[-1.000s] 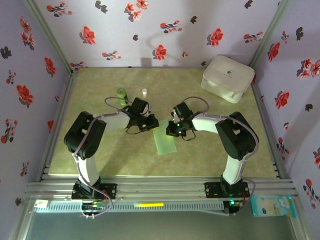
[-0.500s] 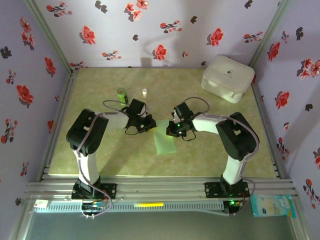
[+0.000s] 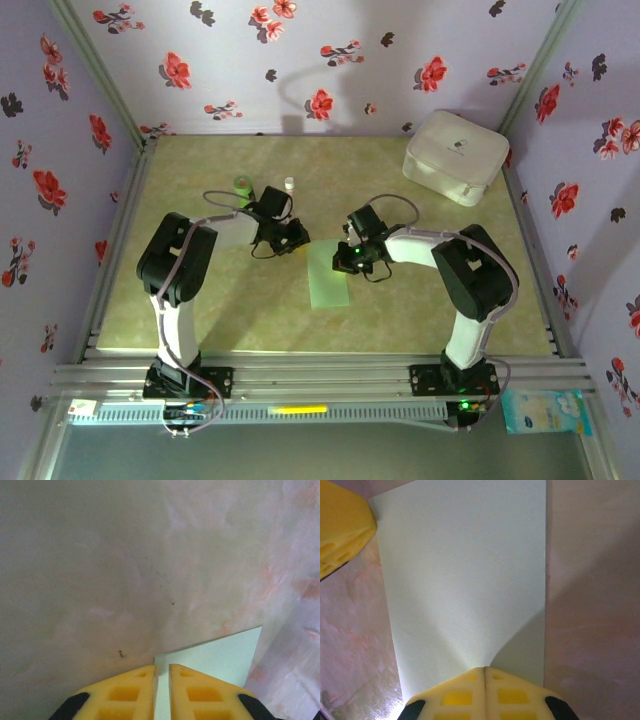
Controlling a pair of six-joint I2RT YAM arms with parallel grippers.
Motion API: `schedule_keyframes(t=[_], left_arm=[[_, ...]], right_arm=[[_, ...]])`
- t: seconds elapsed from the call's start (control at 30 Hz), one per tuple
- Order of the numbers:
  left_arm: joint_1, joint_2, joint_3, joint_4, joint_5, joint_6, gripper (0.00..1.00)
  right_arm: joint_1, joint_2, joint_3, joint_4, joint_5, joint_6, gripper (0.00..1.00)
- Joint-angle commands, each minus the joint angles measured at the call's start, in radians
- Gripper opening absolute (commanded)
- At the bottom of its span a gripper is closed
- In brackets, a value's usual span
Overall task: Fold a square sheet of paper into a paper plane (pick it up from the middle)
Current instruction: First fold the square sheet of paper in half at the center of the table.
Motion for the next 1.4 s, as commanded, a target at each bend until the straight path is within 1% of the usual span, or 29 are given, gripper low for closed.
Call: schedule_keyframes(t=[0.0, 0.13, 0.23, 0.33, 0.4, 0.5, 0.63, 0.77, 0.9, 1.1, 1.23, 1.37], left_arm=[[0.021, 0.016, 0.025, -0.052, -0.071, -0.011, 0.16], [0.01, -0.032, 0.048, -0.064, -0.02, 0.014, 0.19], [-0.016, -0.095, 0.056, -0.109, -0.021, 0.045, 0.21], [-0.035, -0.152, 0.011, -0.106, -0.012, 0.041, 0.22], [-0.055, -0.178, -0.023, -0.087, 0.013, 0.04, 0.21], [-0.093, -0.2, -0.075, -0.045, 0.057, 0.024, 0.18], [-0.153, -0.206, -0.148, 0.07, 0.116, -0.026, 0.13], [-0.194, -0.193, -0.22, 0.163, 0.133, -0.07, 0.08], [-0.199, -0.183, -0.293, 0.222, 0.133, -0.097, 0.06], [-0.199, -0.178, -0.383, 0.246, 0.125, -0.097, 0.05], [-0.2, -0.186, -0.409, 0.24, 0.117, -0.097, 0.05], [-0.201, -0.242, -0.415, 0.218, 0.105, -0.091, 0.06]], right_arm=[[-0.011, 0.06, -0.062, -0.176, 0.11, -0.001, 0.0], [-0.01, 0.059, -0.058, -0.179, 0.111, -0.002, 0.0], [-0.011, 0.056, -0.052, -0.18, 0.111, 0.0, 0.0], [-0.011, 0.056, -0.044, -0.182, 0.111, -0.001, 0.0], [-0.011, 0.057, -0.041, -0.182, 0.109, 0.001, 0.0], [-0.011, 0.054, -0.042, -0.182, 0.109, 0.003, 0.0], [-0.011, 0.05, -0.044, -0.184, 0.112, 0.002, 0.0], [-0.011, 0.049, -0.043, -0.184, 0.112, 0.004, 0.0], [-0.011, 0.05, -0.048, -0.181, 0.113, 0.004, 0.0], [-0.011, 0.047, -0.058, -0.178, 0.118, 0.004, 0.0], [-0.011, 0.05, -0.056, -0.177, 0.116, 0.003, 0.0], [-0.011, 0.044, -0.055, -0.159, 0.097, -0.01, 0.0]])
